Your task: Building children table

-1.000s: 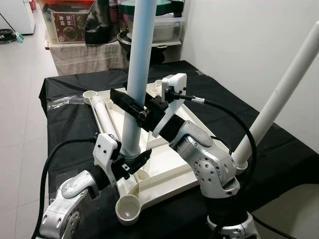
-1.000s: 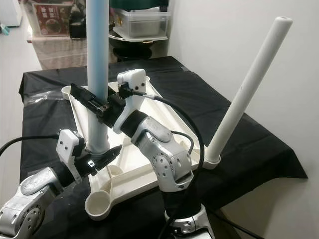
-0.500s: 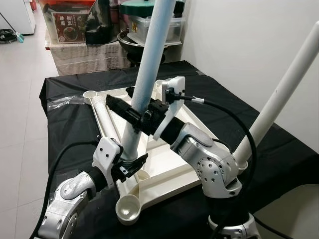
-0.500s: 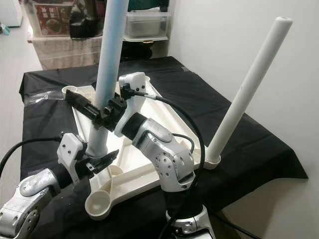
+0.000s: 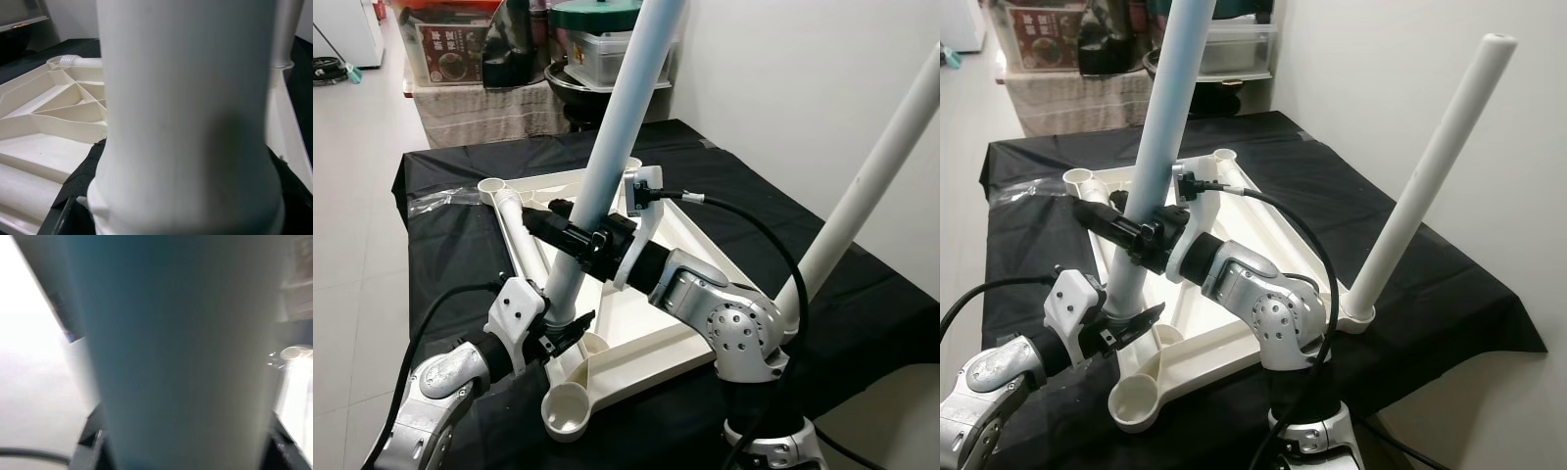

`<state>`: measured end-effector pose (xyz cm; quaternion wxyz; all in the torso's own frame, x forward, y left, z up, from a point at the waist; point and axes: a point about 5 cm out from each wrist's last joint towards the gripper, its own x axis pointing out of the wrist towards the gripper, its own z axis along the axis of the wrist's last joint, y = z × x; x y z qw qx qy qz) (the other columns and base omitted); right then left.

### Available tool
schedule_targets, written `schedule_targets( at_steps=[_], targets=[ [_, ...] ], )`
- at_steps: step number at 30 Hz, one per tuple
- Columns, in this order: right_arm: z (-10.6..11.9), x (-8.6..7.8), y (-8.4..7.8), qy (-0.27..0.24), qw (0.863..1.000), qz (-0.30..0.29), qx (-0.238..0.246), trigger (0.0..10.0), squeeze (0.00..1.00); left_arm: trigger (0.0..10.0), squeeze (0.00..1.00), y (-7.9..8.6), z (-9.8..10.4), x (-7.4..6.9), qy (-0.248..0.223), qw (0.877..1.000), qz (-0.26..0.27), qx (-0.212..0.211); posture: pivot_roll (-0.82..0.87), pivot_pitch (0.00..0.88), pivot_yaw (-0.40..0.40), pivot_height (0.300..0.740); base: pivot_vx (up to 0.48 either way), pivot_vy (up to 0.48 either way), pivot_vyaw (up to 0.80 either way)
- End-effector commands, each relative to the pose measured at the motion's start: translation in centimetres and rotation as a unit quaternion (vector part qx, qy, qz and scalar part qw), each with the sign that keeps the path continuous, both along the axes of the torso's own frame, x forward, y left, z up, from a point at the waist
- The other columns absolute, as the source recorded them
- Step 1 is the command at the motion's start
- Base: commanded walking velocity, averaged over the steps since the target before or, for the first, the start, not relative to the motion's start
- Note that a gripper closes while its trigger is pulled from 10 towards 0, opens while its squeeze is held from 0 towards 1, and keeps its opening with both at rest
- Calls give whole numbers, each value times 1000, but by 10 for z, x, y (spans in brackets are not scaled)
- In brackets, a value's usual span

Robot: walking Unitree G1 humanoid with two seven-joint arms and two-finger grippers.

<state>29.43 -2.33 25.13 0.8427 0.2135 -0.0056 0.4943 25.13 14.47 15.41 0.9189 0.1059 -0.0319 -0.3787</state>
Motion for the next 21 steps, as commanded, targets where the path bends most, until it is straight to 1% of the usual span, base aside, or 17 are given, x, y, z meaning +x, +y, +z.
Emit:
schedule_targets(
  at_steps=[1, 2, 3, 7, 11, 12, 13, 14, 19, 21],
  targets=[
    [1, 1, 4, -12, 1000, -8, 1, 0, 0, 10000, 0, -10, -1, -5, -3, 999, -32, 13, 117, 0, -73, 740, 0, 0, 0],
    [3, 5, 1, -35, 999, -36, -10, 0, 0, 10000, 0, -12, -1, -5, -2, 999, -34, 10, 117, 0, -73, 740, 0, 0, 0],
    [5, 7, -1, -44, 998, -51, -14, 0, 0, 10000, 0, -14, -1, -6, -1, 999, -36, 7, 116, 0, -73, 740, 0, 0, 0],
    [7, 9, -3, -50, 996, -66, -16, 0, 0, 10000, 0, -16, -2, -6, -1, 999, -38, 4, 116, 0, -73, 740, 0, 0, 0],
    [8, 7, -2, -49, 997, -59, -13, 0, 0, 10000, 0, -16, -2, -7, -4, 999, -38, 0, 115, 0, -72, 740, 0, 0, 0],
    [8, 5, -1, -48, 997, -55, -13, 0, 0, 10000, 925, -14, -3, -6, -10, 999, -36, 9, 115, 0, -71, 740, 0, 0, 0],
    [8, 5, -1, -48, 997, -55, -13, 0, 0, 10000, 925, -14, -3, -6, -10, 999, -36, 9, 115, 0, -71, 740, 0, 0, 0],
    [8, 4, -1, -48, 997, -53, -13, 0, 0, 10000, 1000, -12, -4, -7, -12, 999, -39, 12, 115, 0, -71, 740, 0, 0, 0],
    [9, 7, -5, -53, 996, -64, -14, 0, 0, 10000, 1000, -8, -3, -6, -19, 999, -32, 10, 114, 0, -72, 740, 0, 0, 0],
    [12, 19, -15, -66, 992, -105, -19, 0, 0, 10000, 1000, -4, 2, -5, -27, 1000, -15, -3, 114, 0, -72, 740, 0, 0, 0]
  ],
)
